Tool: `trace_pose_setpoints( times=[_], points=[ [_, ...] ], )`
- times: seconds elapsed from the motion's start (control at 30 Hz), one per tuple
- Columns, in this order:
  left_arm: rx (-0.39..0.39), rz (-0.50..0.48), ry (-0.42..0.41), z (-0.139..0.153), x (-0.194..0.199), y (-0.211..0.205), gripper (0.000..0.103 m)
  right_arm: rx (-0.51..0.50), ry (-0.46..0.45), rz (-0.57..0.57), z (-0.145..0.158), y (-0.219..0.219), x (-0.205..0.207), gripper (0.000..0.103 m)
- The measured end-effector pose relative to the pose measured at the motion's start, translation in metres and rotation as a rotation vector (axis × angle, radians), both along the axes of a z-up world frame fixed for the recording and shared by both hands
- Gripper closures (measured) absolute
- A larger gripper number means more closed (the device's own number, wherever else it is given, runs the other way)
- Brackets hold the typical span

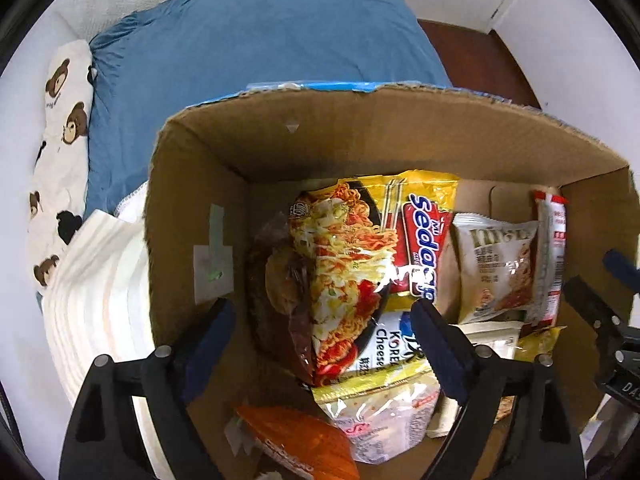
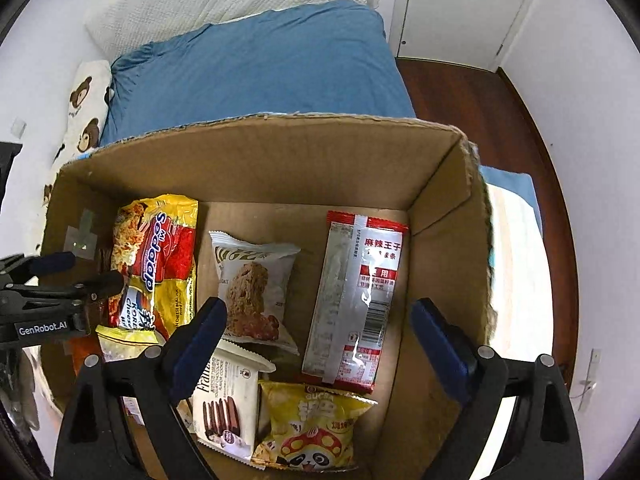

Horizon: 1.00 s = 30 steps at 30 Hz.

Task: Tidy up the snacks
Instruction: 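Carry both packs into the box and open both tools, then move both tools back toward the snacks on the bed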

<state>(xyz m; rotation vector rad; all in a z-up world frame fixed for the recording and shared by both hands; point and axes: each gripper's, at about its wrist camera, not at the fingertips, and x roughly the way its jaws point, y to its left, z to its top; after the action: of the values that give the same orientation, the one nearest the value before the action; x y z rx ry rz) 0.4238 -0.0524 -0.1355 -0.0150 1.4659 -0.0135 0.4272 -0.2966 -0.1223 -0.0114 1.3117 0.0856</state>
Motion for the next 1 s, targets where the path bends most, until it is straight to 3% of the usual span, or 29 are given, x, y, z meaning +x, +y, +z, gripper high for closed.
trace_pose_setpoints(
  times=[0.3, 0.73, 1.0],
  points=[
    [-0.063, 0.038, -0.113, 0.026, -0.032, -0.005, 0.013, 0.041, -0.025, -0.026, 0.02, -0.004, -0.035, 0.007],
    [-0.024, 0.025, -0.382, 0.083, -0.123, -0.017, 0.013, 0.062, -0.148, 0.004, 0.066, -0.001, -0.115, 0.008],
    [-0.023, -0.004, -0.482, 0.115, -0.181, -0.026, 0.013, 0.1, -0.234, 0.021, 0.101, 0.006, -0.173, 0.008]
  ],
)
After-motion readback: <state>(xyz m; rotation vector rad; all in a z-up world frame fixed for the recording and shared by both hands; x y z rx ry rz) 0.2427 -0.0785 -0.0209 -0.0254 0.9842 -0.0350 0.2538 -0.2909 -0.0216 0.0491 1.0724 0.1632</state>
